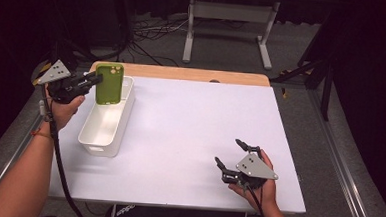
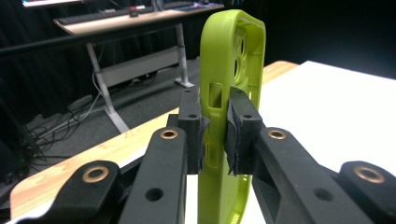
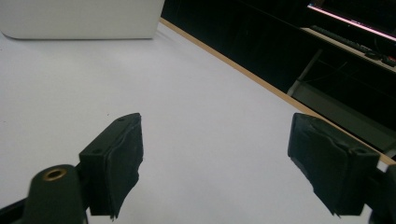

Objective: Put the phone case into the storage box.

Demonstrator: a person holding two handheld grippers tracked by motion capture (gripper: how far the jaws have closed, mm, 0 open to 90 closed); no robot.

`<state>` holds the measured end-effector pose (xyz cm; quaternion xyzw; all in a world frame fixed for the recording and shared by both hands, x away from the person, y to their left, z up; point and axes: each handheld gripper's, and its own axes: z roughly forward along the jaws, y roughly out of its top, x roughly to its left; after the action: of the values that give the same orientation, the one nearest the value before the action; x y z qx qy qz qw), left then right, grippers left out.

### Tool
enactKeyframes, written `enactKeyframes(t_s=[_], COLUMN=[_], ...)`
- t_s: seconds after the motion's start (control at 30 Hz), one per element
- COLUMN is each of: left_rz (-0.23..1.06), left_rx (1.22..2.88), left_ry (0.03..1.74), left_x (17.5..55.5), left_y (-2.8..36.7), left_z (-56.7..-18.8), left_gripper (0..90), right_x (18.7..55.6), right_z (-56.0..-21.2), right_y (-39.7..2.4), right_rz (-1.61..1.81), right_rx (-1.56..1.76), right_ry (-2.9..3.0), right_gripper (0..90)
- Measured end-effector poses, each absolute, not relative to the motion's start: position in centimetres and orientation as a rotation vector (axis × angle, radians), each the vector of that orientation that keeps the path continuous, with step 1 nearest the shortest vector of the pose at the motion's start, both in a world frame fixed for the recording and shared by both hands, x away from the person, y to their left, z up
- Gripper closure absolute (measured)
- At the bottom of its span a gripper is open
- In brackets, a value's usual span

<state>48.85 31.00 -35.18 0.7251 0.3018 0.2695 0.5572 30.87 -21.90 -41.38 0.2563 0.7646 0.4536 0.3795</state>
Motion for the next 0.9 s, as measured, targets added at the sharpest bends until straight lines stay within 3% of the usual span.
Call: enactKeyframes(t_s=[0.2,0.9], left_rz=[0.646,0.610], left_rx=[1.785,1.732], left_ry=[0.695,0.784], left_x=[51.5,56.3], left_y=[30.5,29.8], left_z=[-36.2,-41.1], left_gripper=[78.8,78.6], right_x=[30.6,31.3], right_z=[-41.2,-43.0], right_y=[-21.7,-20.4], right_rz=[1.163,1.101], right_rx=[0.665,0.663], right_ry=[1.964,2.139], right_gripper=[19.2,19.2])
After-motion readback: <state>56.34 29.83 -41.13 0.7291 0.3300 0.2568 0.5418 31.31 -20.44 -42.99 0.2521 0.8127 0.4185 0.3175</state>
